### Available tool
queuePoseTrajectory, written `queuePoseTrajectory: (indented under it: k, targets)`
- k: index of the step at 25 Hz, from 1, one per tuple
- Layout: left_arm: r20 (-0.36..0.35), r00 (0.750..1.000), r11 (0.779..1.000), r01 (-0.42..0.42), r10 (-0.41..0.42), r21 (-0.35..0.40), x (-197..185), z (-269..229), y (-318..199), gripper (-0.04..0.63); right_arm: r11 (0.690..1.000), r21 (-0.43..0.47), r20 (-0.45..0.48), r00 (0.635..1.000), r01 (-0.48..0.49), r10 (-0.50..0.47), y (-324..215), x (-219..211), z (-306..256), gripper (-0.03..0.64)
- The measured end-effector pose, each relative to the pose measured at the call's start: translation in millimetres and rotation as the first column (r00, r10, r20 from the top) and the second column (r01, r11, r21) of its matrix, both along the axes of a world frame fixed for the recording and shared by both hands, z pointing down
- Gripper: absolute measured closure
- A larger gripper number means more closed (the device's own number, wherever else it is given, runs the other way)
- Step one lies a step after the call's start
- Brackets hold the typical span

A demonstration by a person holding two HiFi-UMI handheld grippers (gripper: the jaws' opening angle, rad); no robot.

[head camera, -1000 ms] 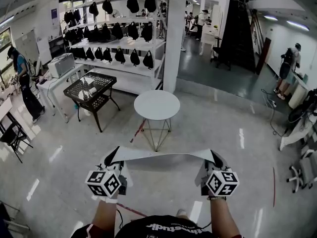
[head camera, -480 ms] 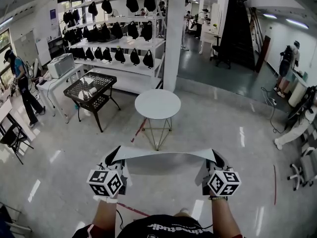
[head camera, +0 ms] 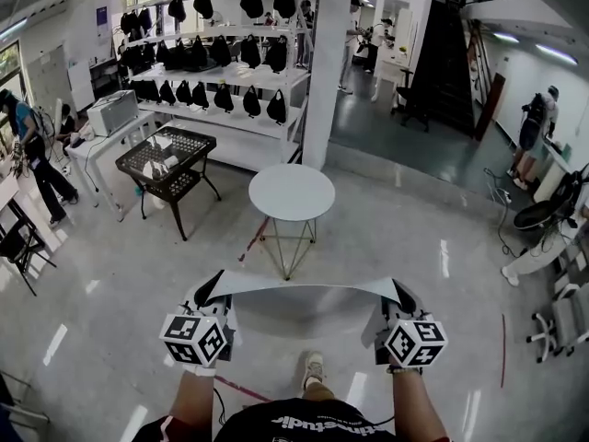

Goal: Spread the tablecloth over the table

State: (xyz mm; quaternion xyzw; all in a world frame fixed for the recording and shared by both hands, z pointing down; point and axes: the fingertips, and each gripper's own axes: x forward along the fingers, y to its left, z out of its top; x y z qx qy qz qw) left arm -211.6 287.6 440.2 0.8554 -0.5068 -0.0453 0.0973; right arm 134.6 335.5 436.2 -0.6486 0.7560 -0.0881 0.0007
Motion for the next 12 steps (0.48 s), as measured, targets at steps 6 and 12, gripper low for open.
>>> queuePoseTrajectory:
  k: [6,12]
  targets:
    - [0.034,0.999,1.000,0.008,-0.009,0.013,7,-1,-25,0.578,0.999,0.022,-0.004,1.000,0.026,-0.026,-33,6,-7,0.591]
    - [0.078,0.997,1.000,0.012,-0.013,0.015,25,-2,-75,0.578,0.998,0.033,0.033,0.998,0.057,-0.058,-91,19,-9,0.591]
